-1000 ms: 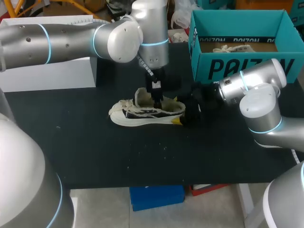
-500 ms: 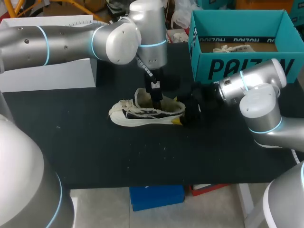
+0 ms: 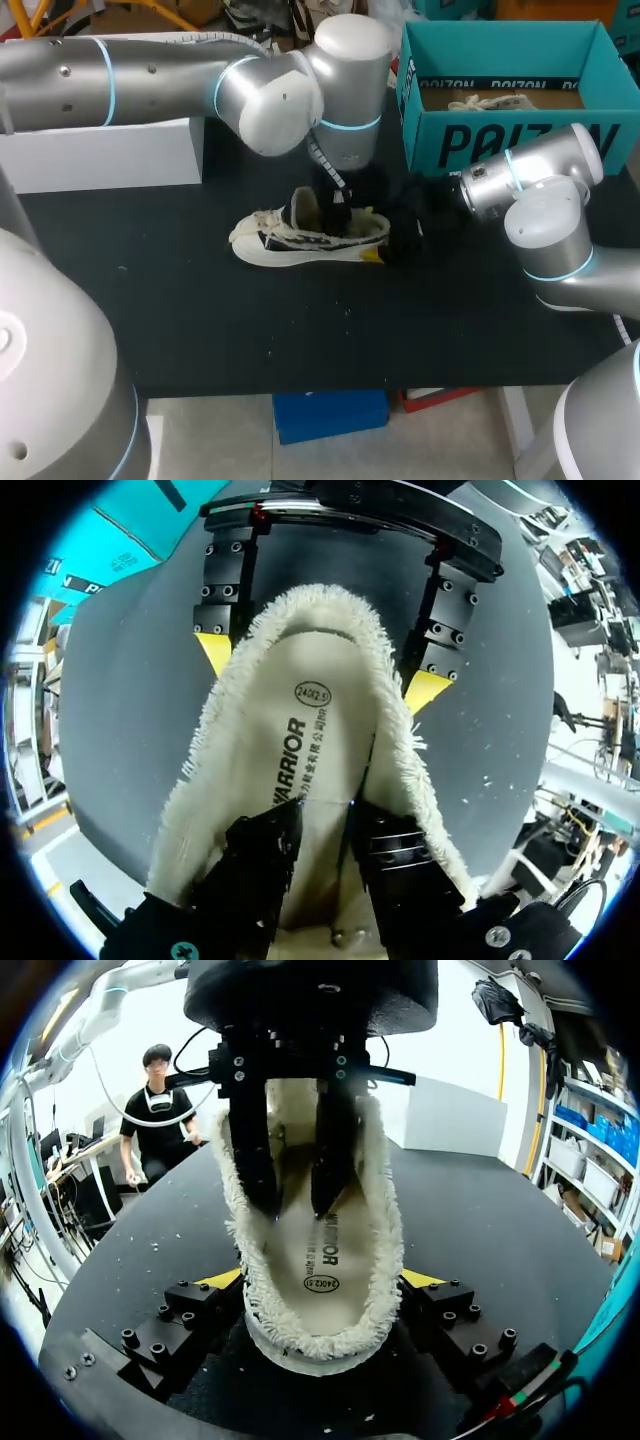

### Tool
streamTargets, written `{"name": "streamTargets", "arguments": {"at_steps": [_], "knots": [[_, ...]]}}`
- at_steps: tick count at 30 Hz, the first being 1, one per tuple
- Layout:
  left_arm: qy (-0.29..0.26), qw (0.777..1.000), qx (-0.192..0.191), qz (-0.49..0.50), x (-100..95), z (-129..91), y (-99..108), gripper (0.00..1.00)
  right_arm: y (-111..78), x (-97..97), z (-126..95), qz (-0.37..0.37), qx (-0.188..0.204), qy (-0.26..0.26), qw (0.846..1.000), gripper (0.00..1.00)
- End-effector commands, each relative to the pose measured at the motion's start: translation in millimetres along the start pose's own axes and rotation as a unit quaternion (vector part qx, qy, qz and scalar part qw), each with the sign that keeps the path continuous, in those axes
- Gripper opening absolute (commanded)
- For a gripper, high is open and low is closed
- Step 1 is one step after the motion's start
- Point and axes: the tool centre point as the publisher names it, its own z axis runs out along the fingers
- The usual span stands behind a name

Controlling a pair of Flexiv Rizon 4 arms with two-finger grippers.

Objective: Take the shoe out of the shoebox, open the shoe tongue, remove and reinsert the insole, then place the shoe into the shoebox

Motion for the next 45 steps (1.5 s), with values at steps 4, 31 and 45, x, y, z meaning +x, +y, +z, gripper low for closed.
{"name": "streamTargets", "arguments": {"at_steps": [4,31,45], "knots": [[-0.164,0.985,-0.017,-0.046,1.6,1,17,0.27,-1.5,-1.3,1,0.001,0.001,0.0,1.0,0.0],[-0.317,0.947,0.01,-0.055,-58.5,-2,34,0.24,-1.5,-1.3,1,0.001,0.001,0.0,1.0,0.0],[-0.275,0.961,0.02,-0.016,-48.8,2,28,0.0,-1.5,-1.3,1,0.001,0.001,0.0,1.0,0.0]]}}
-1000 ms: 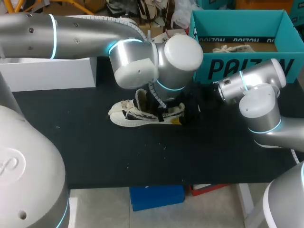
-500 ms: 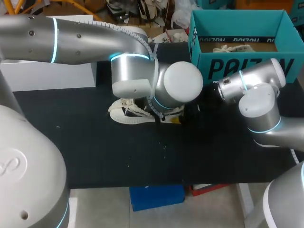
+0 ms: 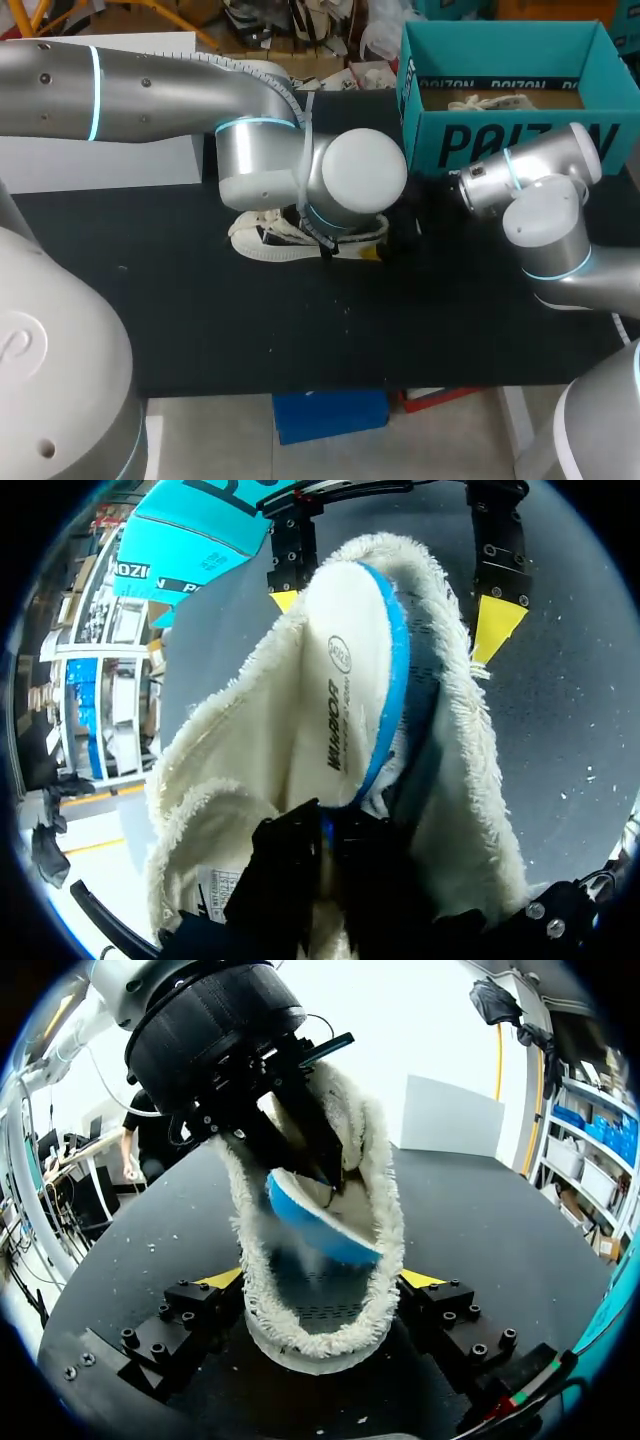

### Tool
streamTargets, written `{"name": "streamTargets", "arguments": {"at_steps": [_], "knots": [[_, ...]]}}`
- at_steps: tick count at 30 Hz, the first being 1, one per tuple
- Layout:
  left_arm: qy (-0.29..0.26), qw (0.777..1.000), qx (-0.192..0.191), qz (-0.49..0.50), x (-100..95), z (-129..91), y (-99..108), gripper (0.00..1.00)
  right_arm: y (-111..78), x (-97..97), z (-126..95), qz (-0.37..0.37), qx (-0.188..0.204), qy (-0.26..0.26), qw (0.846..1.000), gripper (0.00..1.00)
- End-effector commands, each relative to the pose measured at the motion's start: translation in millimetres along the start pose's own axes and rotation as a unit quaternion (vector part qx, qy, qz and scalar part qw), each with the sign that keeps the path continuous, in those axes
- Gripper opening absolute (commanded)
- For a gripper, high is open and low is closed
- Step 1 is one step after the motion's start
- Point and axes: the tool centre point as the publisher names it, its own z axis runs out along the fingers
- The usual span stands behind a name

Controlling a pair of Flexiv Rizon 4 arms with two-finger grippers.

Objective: Take the shoe out of the shoebox, open the shoe tongue, remove and reinsert the insole, then place the shoe into the shoebox

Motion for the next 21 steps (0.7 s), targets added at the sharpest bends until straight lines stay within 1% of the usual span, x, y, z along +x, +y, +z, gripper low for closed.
{"name": "streamTargets", "arguments": {"at_steps": [1,2,4,8,10,11,13,21], "knots": [[0.019,1.0,0.013,0.002,-3.7,5,3,0.0,-2.0,1.0,0,0.0,0.001,0.001,1.0,0.0],[0.031,0.999,0.016,0.004,-4.3,4,3,0.0,-2.0,1.0,0,0.0,0.001,0.001,1.0,0.0],[0.035,0.999,0.017,0.009,-4.6,2,3,0.0,-2.0,1.0,0,0.0,0.001,0.001,1.0,0.0],[0.079,0.996,0.037,0.017,-5.6,-6,3,0.0,-2.0,1.0,0,0.0,0.001,0.001,1.0,0.0],[0.09,0.995,0.043,0.019,-6.3,-10,3,0.0,-2.0,1.0,0,0.0,0.001,0.001,1.0,0.0],[0.106,0.993,0.052,0.019,-6.8,-12,4,0.0,-2.0,1.0,0,0.0,0.001,0.001,1.0,0.0],[0.106,0.993,0.054,0.018,-7.3,-16,4,0.0,-2.0,1.0,0,0.0,0.001,0.001,1.0,0.0],[0.139,0.987,0.077,0.005,-9.9,-25,8,0.0,-2.0,1.0,0,0.0,0.001,0.001,1.0,0.0]]}}
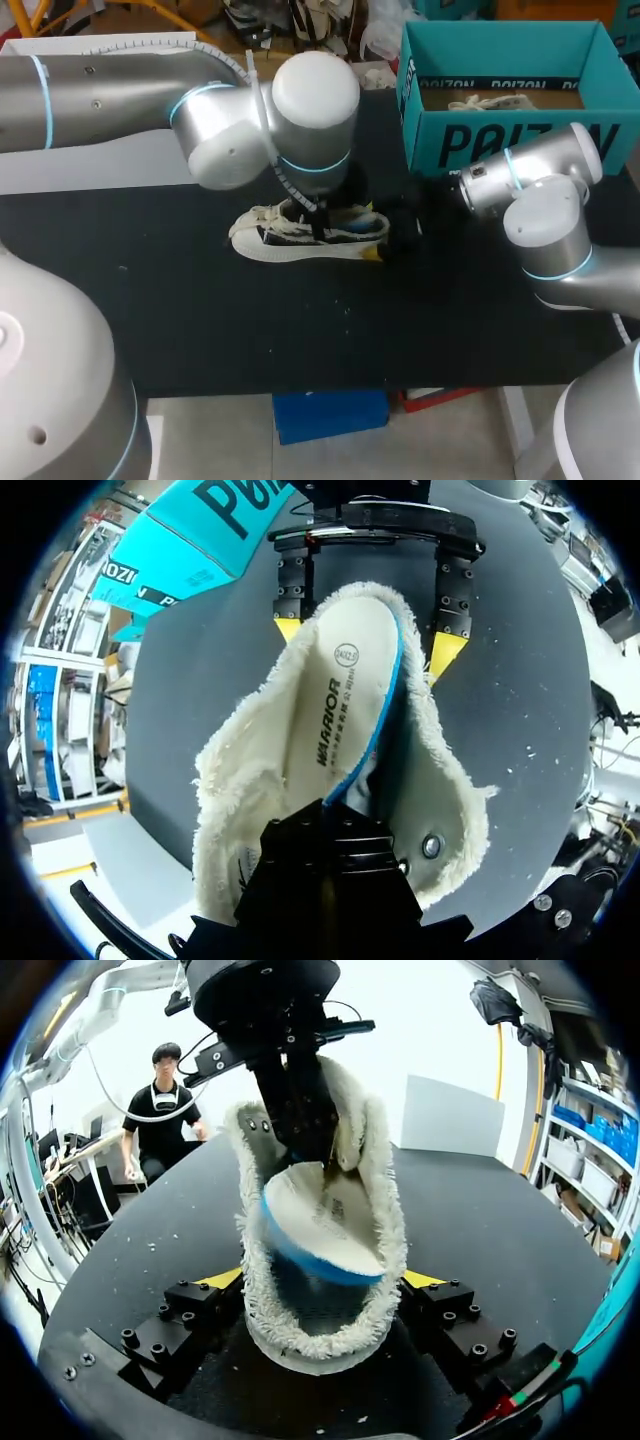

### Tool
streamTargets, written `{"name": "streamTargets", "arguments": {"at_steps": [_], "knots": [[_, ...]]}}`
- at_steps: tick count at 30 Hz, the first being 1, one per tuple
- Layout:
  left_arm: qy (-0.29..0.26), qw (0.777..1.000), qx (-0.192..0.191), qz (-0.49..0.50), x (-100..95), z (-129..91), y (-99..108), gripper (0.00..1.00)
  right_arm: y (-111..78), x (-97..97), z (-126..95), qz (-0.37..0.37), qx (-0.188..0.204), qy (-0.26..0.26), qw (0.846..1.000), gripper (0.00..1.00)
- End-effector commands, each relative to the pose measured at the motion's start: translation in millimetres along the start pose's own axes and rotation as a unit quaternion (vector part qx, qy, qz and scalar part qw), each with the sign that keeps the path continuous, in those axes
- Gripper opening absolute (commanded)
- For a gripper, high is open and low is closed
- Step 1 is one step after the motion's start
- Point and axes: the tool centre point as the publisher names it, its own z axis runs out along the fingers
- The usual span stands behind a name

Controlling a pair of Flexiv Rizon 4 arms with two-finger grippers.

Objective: Take the shoe out of the shoebox, open the shoe tongue, remove and reinsert the insole, then place the shoe into the shoebox

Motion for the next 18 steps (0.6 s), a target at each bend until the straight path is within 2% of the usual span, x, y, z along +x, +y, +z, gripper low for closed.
{"name": "streamTargets", "arguments": {"at_steps": [1,18], "knots": [[0.016,1.0,0.023,0.0,-4.2,-5,7,0.0,-1.6,0.7,1,0.0,0.001,0.0,1.0,0.0],[0.068,0.992,0.102,0.001,5.0,-29,-7,0.0,-1.6,0.7,1,0.0,0.001,0.0,1.0,0.0]]}}
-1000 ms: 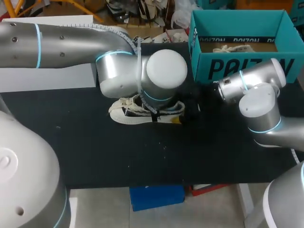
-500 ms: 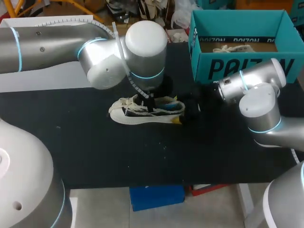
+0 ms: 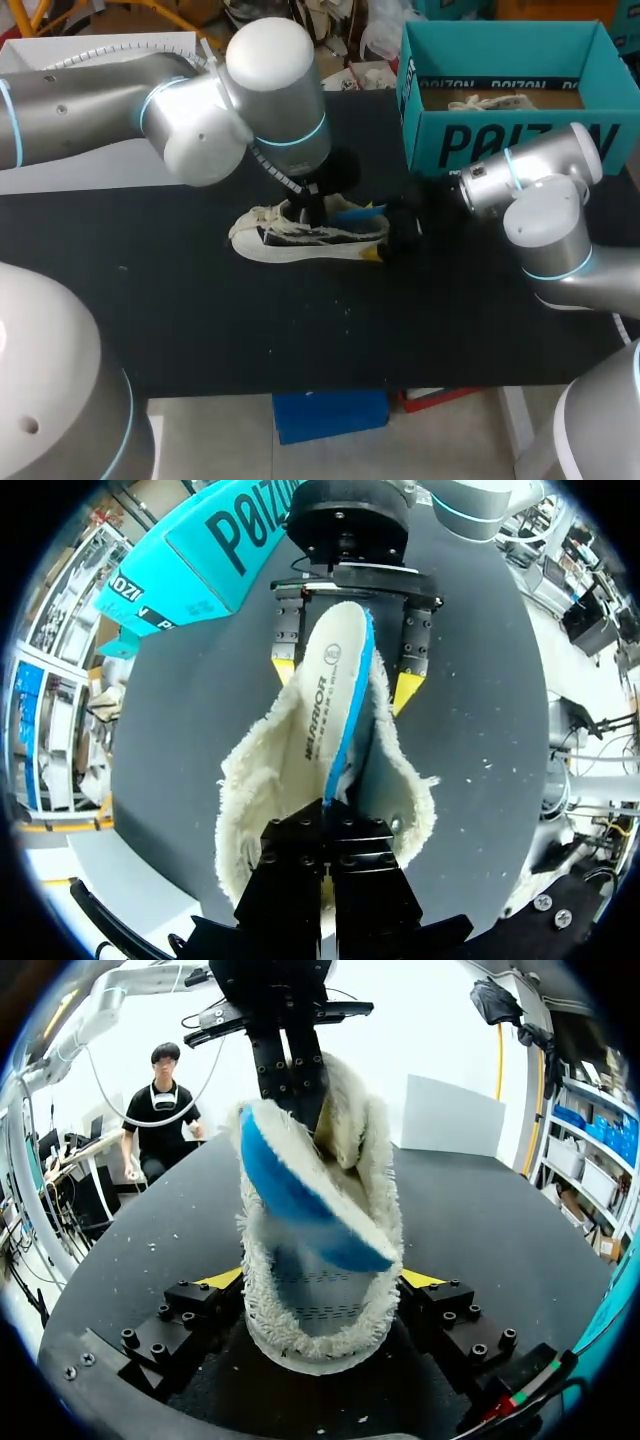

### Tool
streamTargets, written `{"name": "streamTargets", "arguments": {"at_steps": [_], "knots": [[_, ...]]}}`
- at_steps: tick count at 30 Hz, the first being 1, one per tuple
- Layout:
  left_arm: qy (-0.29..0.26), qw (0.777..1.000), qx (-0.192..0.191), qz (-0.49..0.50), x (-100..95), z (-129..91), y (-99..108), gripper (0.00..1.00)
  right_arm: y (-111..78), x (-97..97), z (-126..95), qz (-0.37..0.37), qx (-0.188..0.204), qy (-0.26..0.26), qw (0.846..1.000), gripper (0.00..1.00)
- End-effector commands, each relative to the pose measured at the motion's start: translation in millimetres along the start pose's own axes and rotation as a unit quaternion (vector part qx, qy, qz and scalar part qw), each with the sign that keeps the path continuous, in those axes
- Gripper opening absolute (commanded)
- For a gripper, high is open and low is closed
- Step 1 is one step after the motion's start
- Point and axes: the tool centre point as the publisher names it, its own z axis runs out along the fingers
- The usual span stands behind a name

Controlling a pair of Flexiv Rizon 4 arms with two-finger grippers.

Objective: Take the shoe out of the shoebox, open the shoe tongue, remove and reinsert the insole, then place the shoe into the shoebox

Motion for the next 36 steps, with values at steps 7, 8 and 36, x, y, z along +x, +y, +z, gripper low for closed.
{"name": "streamTargets", "arguments": {"at_steps": [7,8,36], "knots": [[0.014,0.999,0.039,0.009,1.9,2,-15,0.0,-1.6,0.5,1,0.001,0.001,0.0,1.0,0.0],[0.015,0.999,0.039,0.013,2.6,3,-18,0.0,-1.6,0.5,1,0.001,0.001,0.0,1.0,0.0],[0.025,0.994,0.063,0.083,23.1,16,-53,0.41,-1.6,0.5,1,0.001,0.001,0.0,1.0,0.0]]}}
